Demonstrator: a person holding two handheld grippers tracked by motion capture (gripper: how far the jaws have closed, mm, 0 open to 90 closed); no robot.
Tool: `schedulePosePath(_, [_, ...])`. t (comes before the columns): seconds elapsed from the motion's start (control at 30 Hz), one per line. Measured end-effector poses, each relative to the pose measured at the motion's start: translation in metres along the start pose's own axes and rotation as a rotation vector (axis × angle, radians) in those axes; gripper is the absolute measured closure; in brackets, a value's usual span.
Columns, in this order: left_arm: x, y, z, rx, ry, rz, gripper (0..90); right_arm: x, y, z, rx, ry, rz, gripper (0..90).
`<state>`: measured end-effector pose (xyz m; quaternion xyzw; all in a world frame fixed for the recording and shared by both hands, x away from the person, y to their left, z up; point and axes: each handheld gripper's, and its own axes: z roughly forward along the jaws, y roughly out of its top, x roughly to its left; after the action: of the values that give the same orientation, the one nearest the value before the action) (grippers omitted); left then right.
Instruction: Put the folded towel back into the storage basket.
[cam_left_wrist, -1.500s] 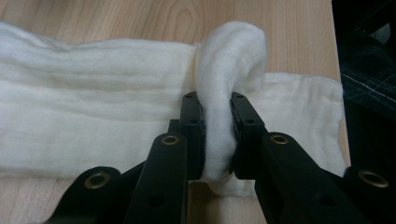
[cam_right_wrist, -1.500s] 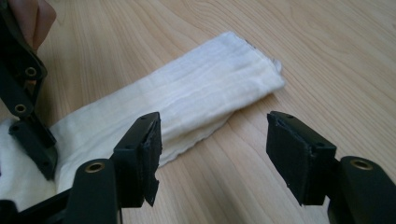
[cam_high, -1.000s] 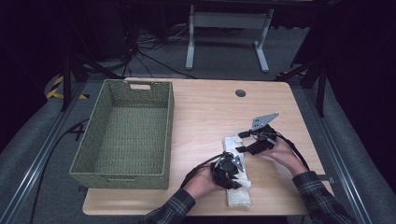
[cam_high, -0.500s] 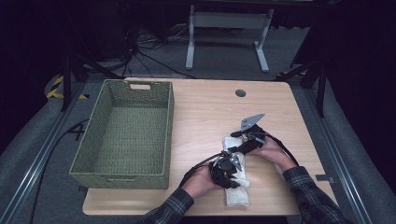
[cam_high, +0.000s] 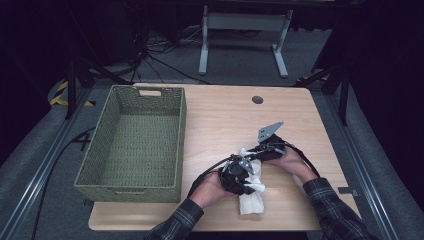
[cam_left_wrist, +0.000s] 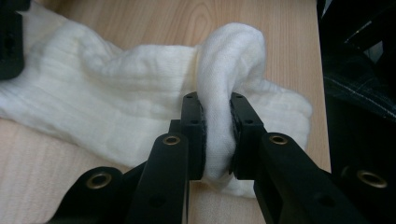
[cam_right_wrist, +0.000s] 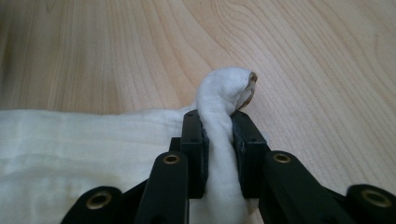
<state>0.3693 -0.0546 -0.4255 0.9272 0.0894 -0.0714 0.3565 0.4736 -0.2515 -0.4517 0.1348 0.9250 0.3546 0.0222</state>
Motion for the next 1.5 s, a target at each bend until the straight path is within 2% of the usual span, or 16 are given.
schedulePosePath(0.13, [-0.001, 0.005, -0.009, -0.018, 0.012, 0.002, 79.2, 0.001, 0.004, -0.003, -0.014, 0.002, 0.002, 78.1])
schedulePosePath(0.27, [-0.004, 0.010, -0.024, -0.034, 0.029, -0.008, 79.2, 0.001, 0.019, -0.012, -0.023, -0.002, 0.001, 78.1])
schedulePosePath(0.47, [-0.006, 0.019, -0.053, -0.039, 0.074, -0.005, 79.2, -0.002, 0.040, -0.025, -0.061, -0.006, 0.005, 78.1])
schedulePosePath(0.5, [-0.006, 0.020, -0.058, -0.035, 0.078, 0.005, 79.2, -0.002, 0.044, -0.026, -0.066, -0.003, 0.010, 78.2])
schedulePosePath(0.67, [-0.006, 0.022, -0.081, -0.050, 0.093, -0.012, 79.2, -0.002, 0.061, -0.031, -0.079, 0.000, 0.005, 78.2])
schedulePosePath(0.73, [-0.004, 0.021, -0.094, -0.061, 0.095, -0.004, 79.2, -0.002, 0.071, -0.032, -0.087, 0.003, 0.005, 78.2])
schedulePosePath(0.97, [0.000, 0.013, -0.130, -0.077, 0.110, 0.010, 79.2, 0.000, 0.103, -0.029, -0.104, 0.003, -0.019, 78.2])
schedulePosePath(1.1, [0.001, 0.006, -0.151, -0.080, 0.121, 0.018, 79.1, 0.001, 0.129, -0.026, -0.112, 0.002, -0.038, 78.2])
schedulePosePath(1.37, [0.004, -0.009, -0.203, -0.087, 0.174, 0.026, 79.1, 0.003, 0.181, -0.020, -0.143, 0.005, -0.077, 78.3])
schedulePosePath(1.5, [0.008, -0.021, -0.223, -0.084, 0.199, 0.018, 79.0, 0.002, 0.207, -0.010, -0.154, 0.011, -0.093, 78.3])
